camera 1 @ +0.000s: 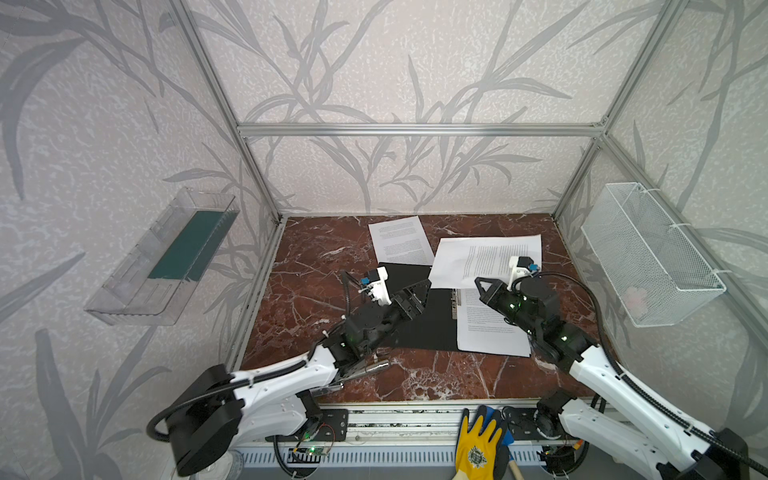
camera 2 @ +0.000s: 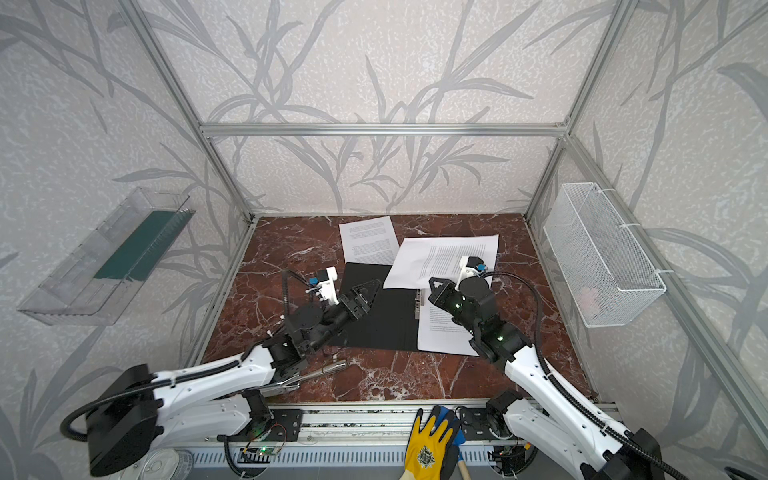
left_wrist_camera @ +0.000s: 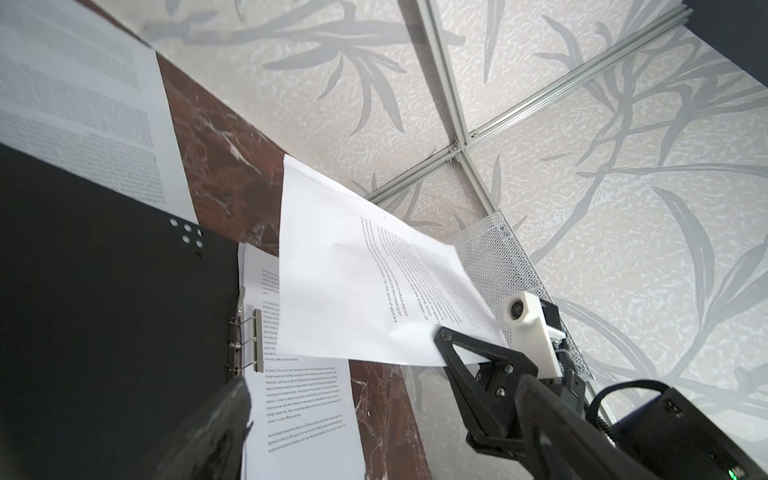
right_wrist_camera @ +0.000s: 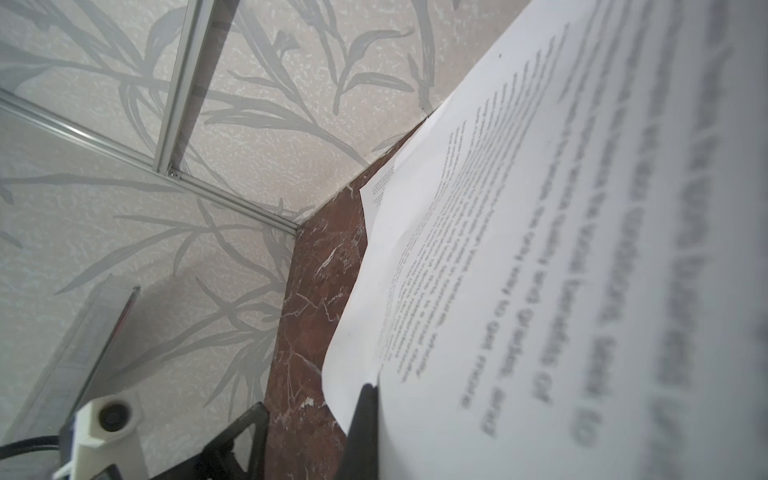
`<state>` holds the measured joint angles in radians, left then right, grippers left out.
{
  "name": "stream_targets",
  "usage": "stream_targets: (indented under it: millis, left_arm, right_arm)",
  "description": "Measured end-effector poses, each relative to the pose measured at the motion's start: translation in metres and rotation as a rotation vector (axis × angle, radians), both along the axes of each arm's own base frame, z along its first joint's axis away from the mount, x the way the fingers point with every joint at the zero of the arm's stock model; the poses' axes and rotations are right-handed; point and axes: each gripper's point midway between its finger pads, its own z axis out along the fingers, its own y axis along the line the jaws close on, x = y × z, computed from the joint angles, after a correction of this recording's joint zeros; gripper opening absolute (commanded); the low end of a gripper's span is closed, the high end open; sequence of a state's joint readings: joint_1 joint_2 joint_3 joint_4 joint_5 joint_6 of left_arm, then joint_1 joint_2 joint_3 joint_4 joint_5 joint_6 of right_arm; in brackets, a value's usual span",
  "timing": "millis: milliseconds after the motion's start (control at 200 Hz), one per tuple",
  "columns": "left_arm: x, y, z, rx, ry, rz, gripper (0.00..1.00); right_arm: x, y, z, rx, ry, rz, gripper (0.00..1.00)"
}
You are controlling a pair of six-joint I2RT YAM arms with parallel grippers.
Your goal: Put the files into the folder
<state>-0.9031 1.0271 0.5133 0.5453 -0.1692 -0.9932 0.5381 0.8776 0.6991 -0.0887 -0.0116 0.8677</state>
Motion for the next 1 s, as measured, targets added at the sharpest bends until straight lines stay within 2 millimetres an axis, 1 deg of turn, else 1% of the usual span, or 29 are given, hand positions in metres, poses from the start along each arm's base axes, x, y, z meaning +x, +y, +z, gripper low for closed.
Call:
stream_targets:
  millis: [110,265,330,395,480,570,680,760,850,915,950,1000]
  left_arm:
    - [-0.016,0.026,0.024,0.097,-0.05,0.017,0.99]
    - [-0.034,0.052,0.057,0.253,-0.103,0.007,0.99]
    - [-0.04,0.06,0.065,0.318,-0.119,-0.003,0.99]
    - [-0.046,0.066,0.067,0.386,-0.125,-0.016,0.99]
    - [-0.051,0.074,0.062,0.482,-0.121,-0.034,0.99]
    - [-0.055,0.081,0.052,0.577,-0.109,-0.05,0.99]
    - [-0.061,0.084,0.034,0.661,-0.081,-0.091,0.99]
    - [-0.065,0.081,0.025,0.701,-0.063,-0.134,0.99]
    - [-0.066,0.074,0.017,0.719,-0.044,-0.178,0.99]
    - [-0.065,0.062,0.006,0.708,-0.017,-0.212,0.99]
    - [-0.064,0.054,-0.003,0.697,0.004,-0.235,0.99]
    - [-0.061,0.041,-0.024,0.692,0.05,-0.273,0.99]
  right_arm:
    - [-0.004,0.01,0.014,-0.114,-0.011,0.109,0.0]
    - [-0.01,0.033,0.02,-0.212,0.016,0.297,0.0]
    - [-0.016,0.043,0.019,-0.232,0.04,0.384,0.0]
    - [-0.023,0.052,0.016,-0.237,0.068,0.467,0.0]
    - [-0.034,0.063,0.008,-0.234,0.113,0.574,0.0]
    - [-0.047,0.066,-0.008,-0.244,0.178,0.659,0.0]
    - [-0.054,0.058,-0.034,-0.303,0.267,0.692,0.0]
    - [-0.053,0.044,-0.056,-0.359,0.337,0.684,0.0]
    - [-0.049,0.027,-0.083,-0.417,0.425,0.664,0.0]
    - [-0.045,0.016,-0.101,-0.453,0.486,0.654,0.0]
    - [-0.042,0.011,-0.112,-0.473,0.522,0.652,0.0]
    - [-0.04,0.004,-0.126,-0.508,0.58,0.656,0.02]
